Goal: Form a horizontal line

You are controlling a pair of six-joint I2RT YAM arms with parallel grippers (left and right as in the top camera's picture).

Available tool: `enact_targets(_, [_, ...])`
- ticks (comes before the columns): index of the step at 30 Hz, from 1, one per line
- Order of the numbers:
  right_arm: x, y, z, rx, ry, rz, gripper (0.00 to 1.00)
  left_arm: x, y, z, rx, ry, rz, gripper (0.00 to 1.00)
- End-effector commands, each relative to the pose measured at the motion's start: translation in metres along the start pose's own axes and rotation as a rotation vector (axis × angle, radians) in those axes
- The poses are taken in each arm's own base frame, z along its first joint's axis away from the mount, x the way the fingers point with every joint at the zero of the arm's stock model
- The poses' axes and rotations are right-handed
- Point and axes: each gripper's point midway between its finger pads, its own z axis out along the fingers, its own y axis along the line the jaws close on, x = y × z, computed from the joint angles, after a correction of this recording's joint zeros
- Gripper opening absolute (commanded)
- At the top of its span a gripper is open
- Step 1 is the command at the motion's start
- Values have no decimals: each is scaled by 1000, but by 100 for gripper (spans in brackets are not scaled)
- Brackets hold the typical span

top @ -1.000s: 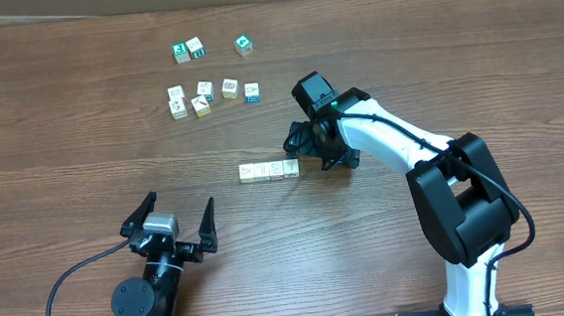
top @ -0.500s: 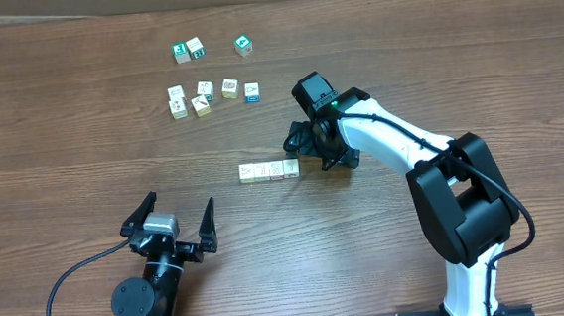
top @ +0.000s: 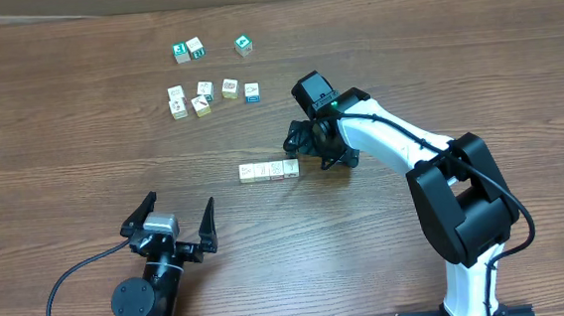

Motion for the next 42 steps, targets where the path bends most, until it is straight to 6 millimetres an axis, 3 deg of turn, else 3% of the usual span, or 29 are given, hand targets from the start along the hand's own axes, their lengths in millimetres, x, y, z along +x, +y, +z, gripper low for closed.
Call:
enact_targets(1, [4,-4,8,9,17,4,100,0,1,0,-7,-5,23,100])
enact_targets(13, [-12,12,4,-54,-53,-133,100,0,1,0,-8,-5,23,100])
enact_targets(24, [-42,28,-42,-123,-218,-460,100,0,1,0,-8,-5,23,100])
enact_targets(33, [-73,7,-78,-136,-309,-430,100,0,1,0,-8,-5,24,100])
enact_targets(42, [-68,-23,-90,-144,-386,-424,100,0,1,0,-8,-5,23,100])
